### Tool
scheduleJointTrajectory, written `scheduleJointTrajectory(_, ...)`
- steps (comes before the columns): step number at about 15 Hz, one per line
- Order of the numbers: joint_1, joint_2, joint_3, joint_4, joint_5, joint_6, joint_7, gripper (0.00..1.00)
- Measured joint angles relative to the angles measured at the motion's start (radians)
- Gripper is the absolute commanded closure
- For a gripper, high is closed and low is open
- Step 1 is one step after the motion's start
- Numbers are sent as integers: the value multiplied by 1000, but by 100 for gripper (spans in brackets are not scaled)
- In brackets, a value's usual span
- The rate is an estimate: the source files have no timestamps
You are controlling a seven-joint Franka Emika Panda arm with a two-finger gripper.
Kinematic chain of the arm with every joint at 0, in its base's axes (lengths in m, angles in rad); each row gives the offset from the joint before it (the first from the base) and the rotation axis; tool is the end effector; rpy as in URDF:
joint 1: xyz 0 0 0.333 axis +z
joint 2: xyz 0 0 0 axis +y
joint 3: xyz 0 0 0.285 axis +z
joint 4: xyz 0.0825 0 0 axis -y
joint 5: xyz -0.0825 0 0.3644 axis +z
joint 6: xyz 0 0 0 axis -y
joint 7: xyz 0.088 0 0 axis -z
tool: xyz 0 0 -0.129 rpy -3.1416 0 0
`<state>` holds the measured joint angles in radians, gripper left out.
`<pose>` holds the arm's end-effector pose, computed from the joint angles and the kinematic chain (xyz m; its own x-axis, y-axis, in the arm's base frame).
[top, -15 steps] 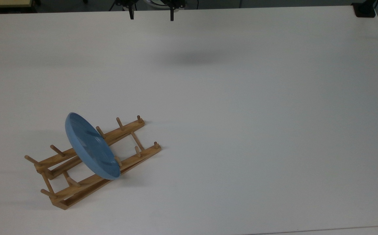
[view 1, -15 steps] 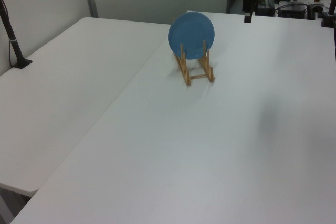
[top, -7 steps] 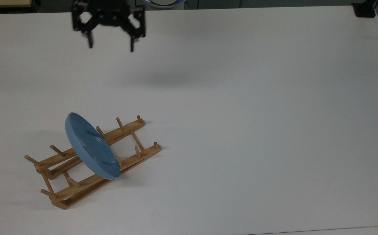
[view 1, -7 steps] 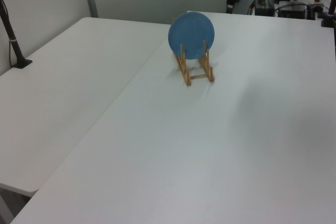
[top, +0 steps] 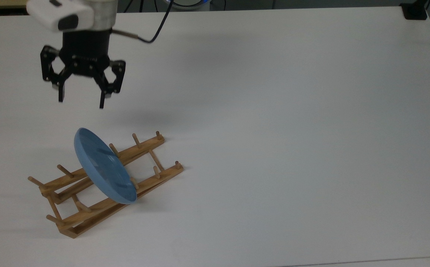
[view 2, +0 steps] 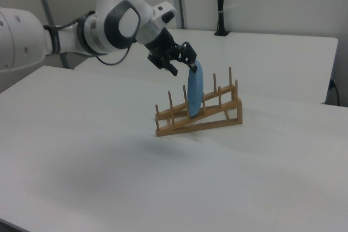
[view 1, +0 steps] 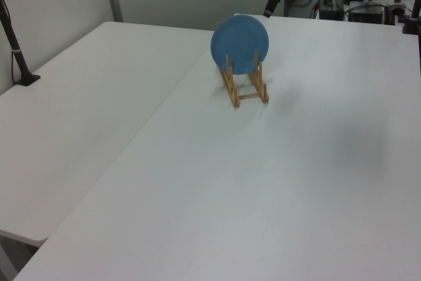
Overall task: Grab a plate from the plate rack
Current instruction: 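Move the open gripper down to the rim of the blue plate, then close the gripper on the blue plate's rim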
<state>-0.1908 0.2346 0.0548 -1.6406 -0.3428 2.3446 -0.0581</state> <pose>0.6483 -0.1021 0.4870 0.9029 0.1619 0.3982 0.0225 -0.9429 0.3324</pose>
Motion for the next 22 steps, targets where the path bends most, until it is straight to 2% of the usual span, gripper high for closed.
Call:
scheduleJointTrajectory(3, -1, 60, 0, 1, -58, 68, 0, 64)
scheduleJointTrajectory(13, -1, 110, 1, 47, -76, 126, 0, 66)
scheduleJointTrajectory(18, -2, 139, 0, 70, -97, 152, 0, 98)
scheduleJointTrajectory(22, -4, 145, -4, 83, -99, 166, 0, 100)
